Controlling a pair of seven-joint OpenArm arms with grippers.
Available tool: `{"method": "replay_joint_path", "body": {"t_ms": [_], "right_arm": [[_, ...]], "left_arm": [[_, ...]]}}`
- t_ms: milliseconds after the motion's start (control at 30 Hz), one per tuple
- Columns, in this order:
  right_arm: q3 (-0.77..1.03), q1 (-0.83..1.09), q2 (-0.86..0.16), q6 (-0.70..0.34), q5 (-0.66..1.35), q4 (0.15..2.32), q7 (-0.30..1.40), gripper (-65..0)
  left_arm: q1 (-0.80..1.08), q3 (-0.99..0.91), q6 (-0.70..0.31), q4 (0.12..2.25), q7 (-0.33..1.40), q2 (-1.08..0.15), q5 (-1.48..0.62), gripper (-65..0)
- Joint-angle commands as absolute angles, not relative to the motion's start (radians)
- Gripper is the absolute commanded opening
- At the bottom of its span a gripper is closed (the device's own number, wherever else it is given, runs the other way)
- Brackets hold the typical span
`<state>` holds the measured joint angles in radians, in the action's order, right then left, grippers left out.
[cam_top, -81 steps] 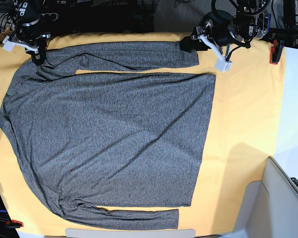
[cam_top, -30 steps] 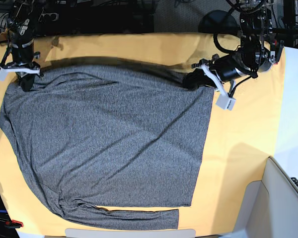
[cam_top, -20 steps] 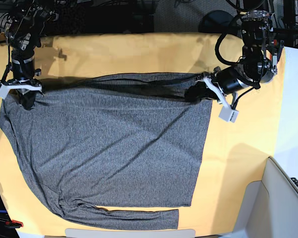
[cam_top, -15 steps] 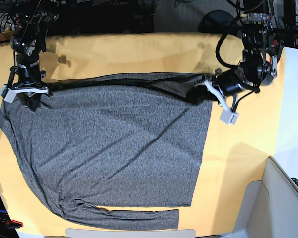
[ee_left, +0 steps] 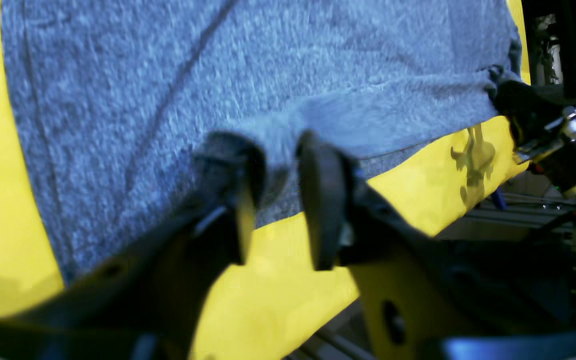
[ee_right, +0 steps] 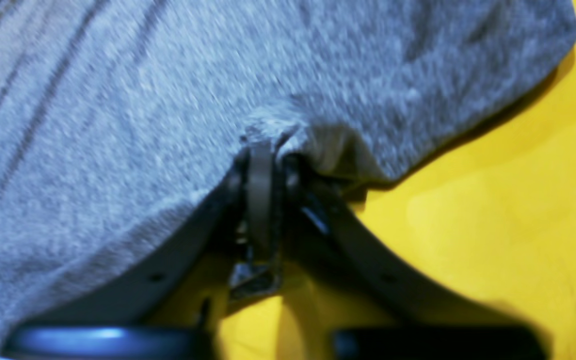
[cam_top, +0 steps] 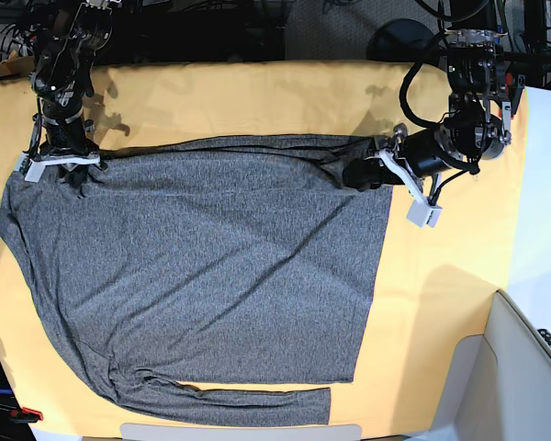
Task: Fold the T-shirt properly
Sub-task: 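Lift the collar edge with both grippers and pull it taut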
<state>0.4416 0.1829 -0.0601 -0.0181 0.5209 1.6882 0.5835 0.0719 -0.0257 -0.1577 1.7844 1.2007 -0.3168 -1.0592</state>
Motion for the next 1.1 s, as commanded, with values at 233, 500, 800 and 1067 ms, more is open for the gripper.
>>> {"method": "replay_joint_path", "body": {"t_ms": [233,500,800,1067], "right_arm": [[0.444,0.171,-0.07,-0.025,0.524,1.738,0.561,-22.8],[0.516,0.199,-0.081,-0.025,0.558,1.859,0.561,-22.1],[0.743,0.188,-0.054,-0.024,0.696,1.776,0.561,-22.1],[0.766,0.133,-0.062,-0.024,0.76,1.604,0.561,-22.2]], "left_arm": [[0.064,-0.03,-0.159,1.802,1.188,-0.349,-1.081,-44.8],[0.068,-0.028,-0.159,1.802,1.188,-0.349,-1.081,-44.8],[0.088,-0.03,-0.159,1.802,1.188,-0.349,-1.081,-44.8],[0.09,-0.028,-0.159,1.802,1.188,-0.349,-1.082,-44.8]]}}
